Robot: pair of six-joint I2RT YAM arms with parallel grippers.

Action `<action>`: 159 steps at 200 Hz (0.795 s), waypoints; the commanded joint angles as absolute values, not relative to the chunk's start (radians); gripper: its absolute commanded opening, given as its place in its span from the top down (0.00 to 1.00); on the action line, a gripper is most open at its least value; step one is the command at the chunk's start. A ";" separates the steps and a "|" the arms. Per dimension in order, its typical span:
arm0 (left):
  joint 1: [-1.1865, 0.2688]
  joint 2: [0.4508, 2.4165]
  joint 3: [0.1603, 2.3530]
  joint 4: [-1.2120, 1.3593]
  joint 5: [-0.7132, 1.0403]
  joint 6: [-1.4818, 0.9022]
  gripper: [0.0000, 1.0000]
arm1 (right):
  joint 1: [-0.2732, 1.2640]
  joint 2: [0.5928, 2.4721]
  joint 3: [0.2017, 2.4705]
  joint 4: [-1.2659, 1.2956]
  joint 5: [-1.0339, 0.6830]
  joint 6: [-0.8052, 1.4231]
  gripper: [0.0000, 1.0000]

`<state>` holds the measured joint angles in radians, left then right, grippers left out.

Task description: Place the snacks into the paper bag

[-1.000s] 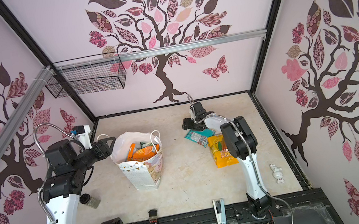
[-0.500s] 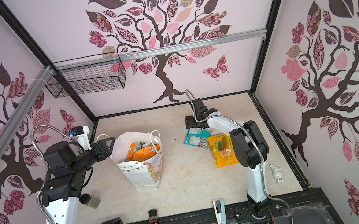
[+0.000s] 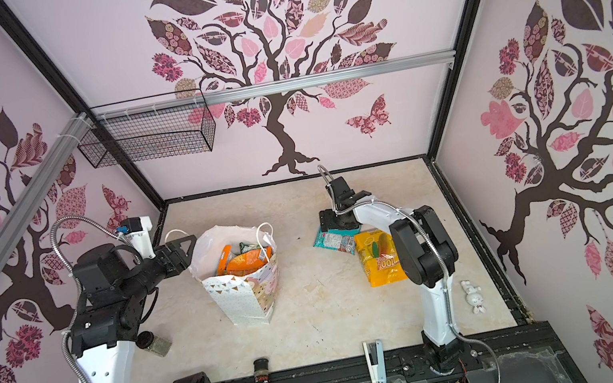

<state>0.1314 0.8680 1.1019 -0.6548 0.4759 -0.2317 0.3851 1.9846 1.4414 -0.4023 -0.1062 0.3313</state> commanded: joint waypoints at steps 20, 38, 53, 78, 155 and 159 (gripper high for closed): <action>0.136 0.861 1.079 -0.630 0.479 -0.214 0.40 | 0.434 2.002 1.374 -0.391 -0.195 0.329 0.17; 0.136 0.858 1.080 -0.632 0.477 -0.213 0.40 | 0.460 1.979 1.351 -0.393 -0.181 0.327 0.17; 0.136 0.857 1.078 -0.632 0.472 -0.212 0.40 | 0.474 1.954 1.322 -0.384 -0.191 0.331 0.18; 0.137 0.857 1.080 -0.635 0.471 -0.210 0.40 | 0.513 1.904 1.249 -0.369 -0.182 0.326 0.18; 0.136 0.854 1.080 -0.639 0.460 -0.207 0.40 | 0.611 1.664 1.039 -0.377 -0.125 0.327 0.20; 0.136 0.852 1.079 -0.638 0.460 -0.208 0.40 | 0.614 1.648 1.032 -0.381 -0.124 0.327 0.20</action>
